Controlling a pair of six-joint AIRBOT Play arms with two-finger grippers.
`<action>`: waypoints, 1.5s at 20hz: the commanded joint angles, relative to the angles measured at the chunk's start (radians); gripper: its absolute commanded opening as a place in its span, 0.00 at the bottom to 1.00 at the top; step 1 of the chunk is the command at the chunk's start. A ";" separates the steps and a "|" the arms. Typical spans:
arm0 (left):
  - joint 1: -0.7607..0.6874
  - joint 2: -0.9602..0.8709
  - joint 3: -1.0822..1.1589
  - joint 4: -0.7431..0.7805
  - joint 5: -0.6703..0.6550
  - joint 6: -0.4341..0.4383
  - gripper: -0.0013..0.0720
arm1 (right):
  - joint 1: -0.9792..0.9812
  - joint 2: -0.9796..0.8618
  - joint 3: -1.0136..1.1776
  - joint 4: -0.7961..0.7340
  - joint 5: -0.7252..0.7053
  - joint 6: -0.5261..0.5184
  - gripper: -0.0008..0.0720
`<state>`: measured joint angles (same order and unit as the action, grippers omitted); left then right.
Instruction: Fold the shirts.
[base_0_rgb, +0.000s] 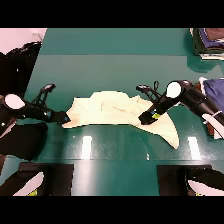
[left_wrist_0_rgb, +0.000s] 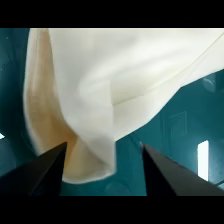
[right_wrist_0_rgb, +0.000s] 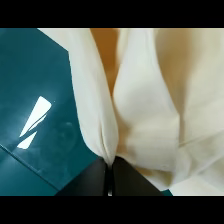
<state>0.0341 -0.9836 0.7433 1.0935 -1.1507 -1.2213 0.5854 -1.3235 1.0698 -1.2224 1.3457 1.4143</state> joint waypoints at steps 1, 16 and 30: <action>0.000 0.000 0.117 0.021 -0.034 -0.010 0.76 | 0.005 0.000 -0.008 0.001 0.001 0.000 0.03; 0.000 -0.001 -0.082 -0.023 0.070 -0.002 0.06 | 0.005 0.000 -0.006 0.000 -0.008 0.000 0.03; 0.000 0.233 1.129 0.024 0.079 -0.055 0.05 | -0.316 0.333 0.780 -0.010 0.010 -0.002 0.03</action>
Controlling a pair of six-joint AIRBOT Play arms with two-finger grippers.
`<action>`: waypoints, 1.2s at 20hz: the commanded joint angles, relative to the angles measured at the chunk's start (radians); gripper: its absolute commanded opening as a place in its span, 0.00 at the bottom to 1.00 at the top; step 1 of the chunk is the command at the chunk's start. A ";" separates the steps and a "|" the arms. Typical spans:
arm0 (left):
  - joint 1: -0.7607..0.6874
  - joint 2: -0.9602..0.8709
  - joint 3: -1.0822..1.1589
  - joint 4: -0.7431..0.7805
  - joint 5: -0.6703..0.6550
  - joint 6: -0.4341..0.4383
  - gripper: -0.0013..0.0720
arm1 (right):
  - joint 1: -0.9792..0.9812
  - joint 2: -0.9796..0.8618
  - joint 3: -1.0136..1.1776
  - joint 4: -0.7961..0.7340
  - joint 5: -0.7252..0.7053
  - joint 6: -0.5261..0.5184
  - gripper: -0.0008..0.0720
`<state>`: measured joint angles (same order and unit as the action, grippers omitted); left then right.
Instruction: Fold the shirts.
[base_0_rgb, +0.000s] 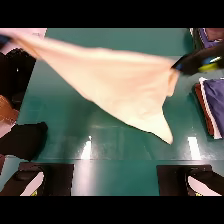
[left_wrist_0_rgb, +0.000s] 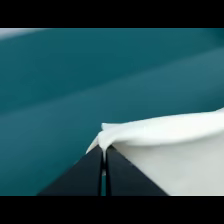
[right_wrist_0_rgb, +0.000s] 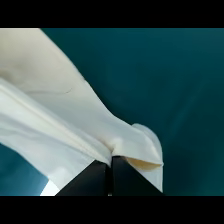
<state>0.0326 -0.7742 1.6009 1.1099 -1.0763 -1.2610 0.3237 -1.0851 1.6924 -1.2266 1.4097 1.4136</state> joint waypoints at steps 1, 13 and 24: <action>0.001 0.023 0.346 0.006 0.005 -0.029 0.05 | -0.066 0.129 0.192 -0.005 -0.074 -0.001 0.03; 0.001 0.020 0.386 -0.167 -0.007 -0.070 0.05 | -0.230 0.227 0.198 0.084 -0.037 0.001 0.03; 0.002 -0.055 -0.637 0.105 0.011 -0.033 0.05 | 0.079 -0.053 -0.518 -0.013 -0.143 -0.005 0.03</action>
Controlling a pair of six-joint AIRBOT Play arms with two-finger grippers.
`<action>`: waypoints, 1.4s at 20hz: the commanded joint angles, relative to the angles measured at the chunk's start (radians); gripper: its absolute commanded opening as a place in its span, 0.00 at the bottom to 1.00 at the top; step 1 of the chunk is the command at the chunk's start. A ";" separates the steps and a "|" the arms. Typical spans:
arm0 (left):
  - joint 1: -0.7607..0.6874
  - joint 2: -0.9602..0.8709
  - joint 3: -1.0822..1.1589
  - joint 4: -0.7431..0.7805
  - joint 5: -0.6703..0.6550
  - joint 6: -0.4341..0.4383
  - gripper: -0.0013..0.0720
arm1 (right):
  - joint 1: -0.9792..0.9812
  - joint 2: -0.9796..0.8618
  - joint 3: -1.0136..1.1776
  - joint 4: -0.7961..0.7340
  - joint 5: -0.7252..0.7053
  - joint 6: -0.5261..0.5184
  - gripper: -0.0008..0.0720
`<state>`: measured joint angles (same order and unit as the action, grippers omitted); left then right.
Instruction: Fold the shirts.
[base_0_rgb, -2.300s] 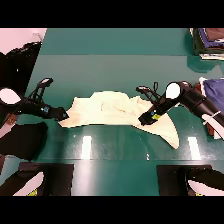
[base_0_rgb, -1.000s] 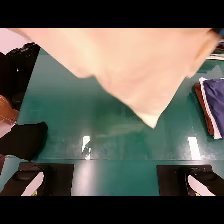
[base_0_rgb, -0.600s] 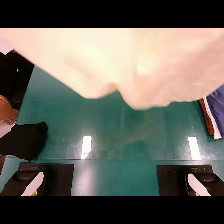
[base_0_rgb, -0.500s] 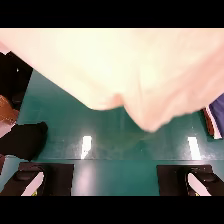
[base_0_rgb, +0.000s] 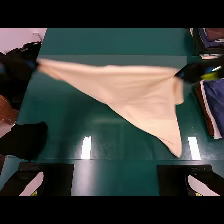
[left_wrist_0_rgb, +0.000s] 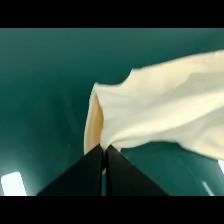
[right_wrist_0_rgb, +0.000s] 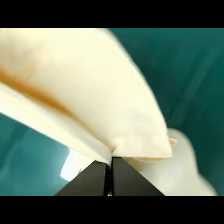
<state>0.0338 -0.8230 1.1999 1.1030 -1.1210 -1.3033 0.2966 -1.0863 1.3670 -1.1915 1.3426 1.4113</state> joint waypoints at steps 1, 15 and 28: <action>0.000 -0.006 -0.298 0.129 0.069 0.010 0.05 | 0.143 -0.064 -0.256 -0.048 -0.111 -0.002 0.03; 0.000 -0.006 -0.407 0.128 0.093 0.010 0.05 | 0.014 0.042 -0.424 -0.035 -0.127 0.024 0.71; 0.000 -0.006 -0.407 0.106 0.107 0.010 0.05 | -0.172 -0.148 -0.629 0.299 -0.356 0.010 0.61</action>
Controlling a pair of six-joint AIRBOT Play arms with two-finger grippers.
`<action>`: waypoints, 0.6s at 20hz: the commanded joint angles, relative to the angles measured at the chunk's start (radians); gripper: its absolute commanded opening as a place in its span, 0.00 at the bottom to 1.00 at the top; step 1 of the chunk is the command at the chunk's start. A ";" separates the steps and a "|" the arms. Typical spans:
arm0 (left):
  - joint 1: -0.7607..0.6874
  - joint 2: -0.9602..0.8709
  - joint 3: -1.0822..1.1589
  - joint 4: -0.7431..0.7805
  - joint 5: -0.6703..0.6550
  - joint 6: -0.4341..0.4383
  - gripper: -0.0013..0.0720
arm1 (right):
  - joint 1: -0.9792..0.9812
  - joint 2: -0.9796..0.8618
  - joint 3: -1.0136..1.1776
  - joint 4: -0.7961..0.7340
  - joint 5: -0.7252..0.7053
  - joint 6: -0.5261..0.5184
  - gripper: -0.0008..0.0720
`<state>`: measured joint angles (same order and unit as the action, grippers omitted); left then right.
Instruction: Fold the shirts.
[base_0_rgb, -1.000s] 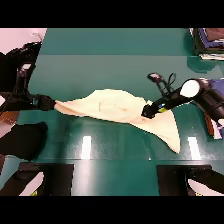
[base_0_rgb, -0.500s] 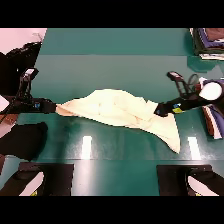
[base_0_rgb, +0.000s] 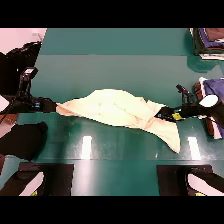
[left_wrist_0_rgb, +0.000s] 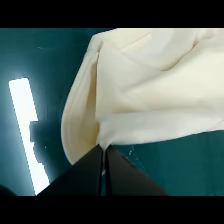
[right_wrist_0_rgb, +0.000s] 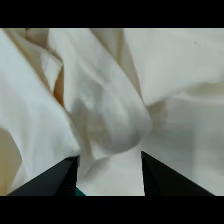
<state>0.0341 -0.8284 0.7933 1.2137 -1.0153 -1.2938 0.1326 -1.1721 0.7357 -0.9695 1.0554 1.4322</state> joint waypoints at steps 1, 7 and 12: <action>0.000 0.000 0.000 -0.005 0.001 0.000 0.05 | -0.008 -0.083 0.016 0.078 -0.069 -0.016 0.59; 0.000 0.000 0.000 -0.005 0.001 0.000 0.05 | -0.008 -0.113 0.068 0.076 -0.071 -0.031 0.03; 0.000 0.010 0.026 0.000 0.001 -0.016 0.05 | -0.013 -0.028 0.070 0.076 -0.092 -0.046 0.03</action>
<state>0.0341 -0.8261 0.8001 1.2091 -1.0157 -1.2953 0.1238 -1.2507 0.8013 -0.8970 0.9867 1.3949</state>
